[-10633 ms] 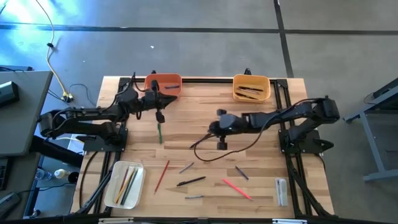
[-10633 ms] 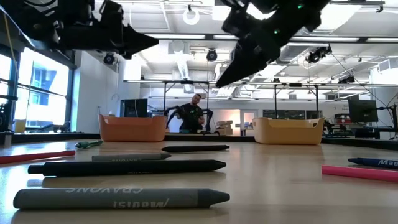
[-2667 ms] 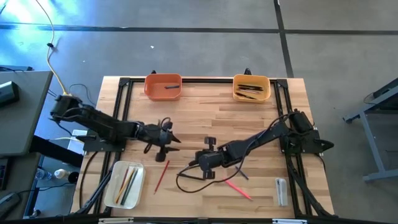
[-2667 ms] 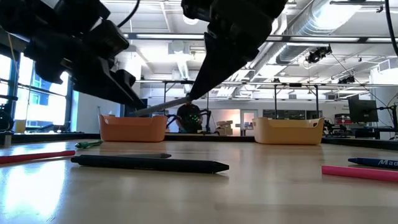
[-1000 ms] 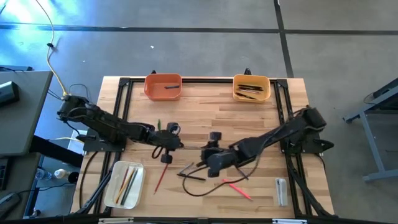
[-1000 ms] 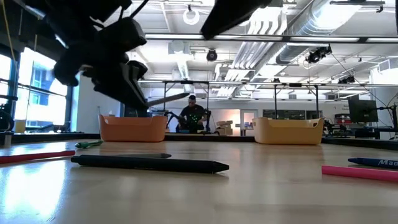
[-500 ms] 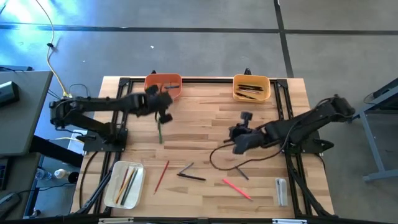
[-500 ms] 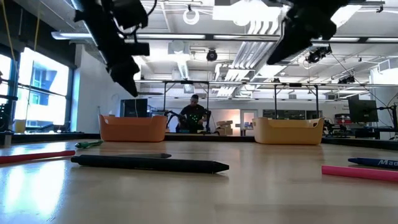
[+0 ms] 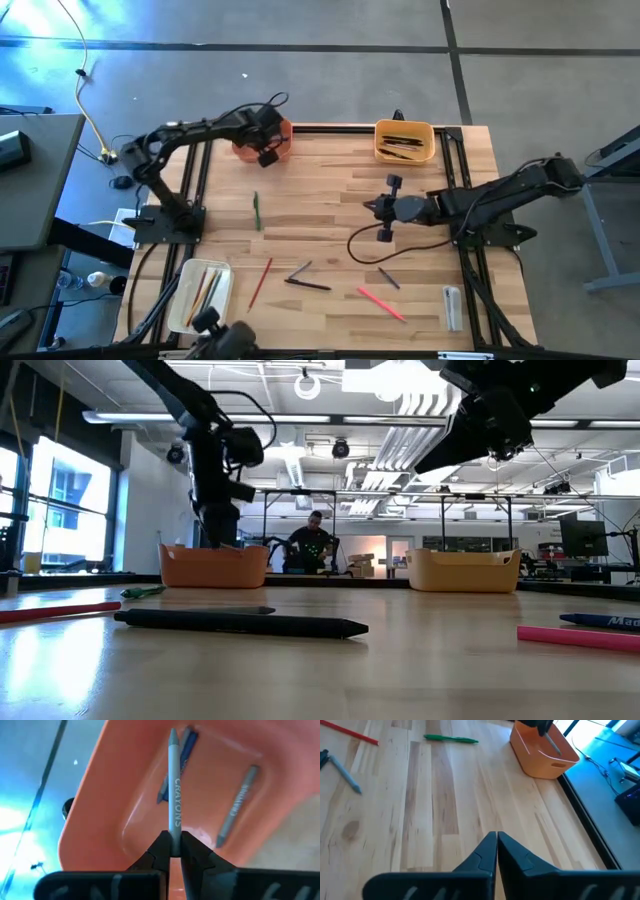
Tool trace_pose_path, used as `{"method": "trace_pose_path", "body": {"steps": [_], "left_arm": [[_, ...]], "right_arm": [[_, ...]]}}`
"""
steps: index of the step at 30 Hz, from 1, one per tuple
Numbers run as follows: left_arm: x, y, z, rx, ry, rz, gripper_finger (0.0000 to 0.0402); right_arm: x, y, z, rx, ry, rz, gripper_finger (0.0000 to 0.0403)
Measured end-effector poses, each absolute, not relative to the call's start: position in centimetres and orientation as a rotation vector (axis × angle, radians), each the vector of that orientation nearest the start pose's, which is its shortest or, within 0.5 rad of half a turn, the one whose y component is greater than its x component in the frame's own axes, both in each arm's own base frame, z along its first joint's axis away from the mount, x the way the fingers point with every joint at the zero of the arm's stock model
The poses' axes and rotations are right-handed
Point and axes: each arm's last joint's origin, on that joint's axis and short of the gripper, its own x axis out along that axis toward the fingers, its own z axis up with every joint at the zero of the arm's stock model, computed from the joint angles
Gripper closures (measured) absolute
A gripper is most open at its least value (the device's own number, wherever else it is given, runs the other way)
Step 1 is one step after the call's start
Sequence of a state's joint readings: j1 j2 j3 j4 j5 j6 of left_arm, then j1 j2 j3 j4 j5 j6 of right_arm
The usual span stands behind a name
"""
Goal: Sort crayons/erasers/pens/pencils in bins
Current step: Put the gray crayon into the orange bin, then put the pink colored pencil into the white bin
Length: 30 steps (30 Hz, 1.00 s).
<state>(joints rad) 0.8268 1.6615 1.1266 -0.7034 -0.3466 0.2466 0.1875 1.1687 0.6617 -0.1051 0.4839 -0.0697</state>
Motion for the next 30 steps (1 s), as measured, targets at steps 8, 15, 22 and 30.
{"method": "trace_pose_path", "body": {"steps": [8,15,22,30], "left_arm": [[21.0,26.2,18.4,-0.148,1.449,0.822,0.0389],[21.1,25.9,18.7,-0.126,1.450,0.812,0.0342],[20.7,25.0,21.3,-0.066,1.407,0.822,0.0307],[20.3,21.1,25.4,0.009,1.156,0.696,0.0350]], "right_arm": [[23.5,3.2,22.7,-0.268,0.585,-0.260,0.0401],[23.5,3.3,22.6,-0.262,0.587,-0.241,0.0402],[23.5,3.3,22.6,-0.227,0.590,-0.251,0.0402],[23.0,3.7,22.1,-0.160,0.620,-0.321,0.0402]]}}
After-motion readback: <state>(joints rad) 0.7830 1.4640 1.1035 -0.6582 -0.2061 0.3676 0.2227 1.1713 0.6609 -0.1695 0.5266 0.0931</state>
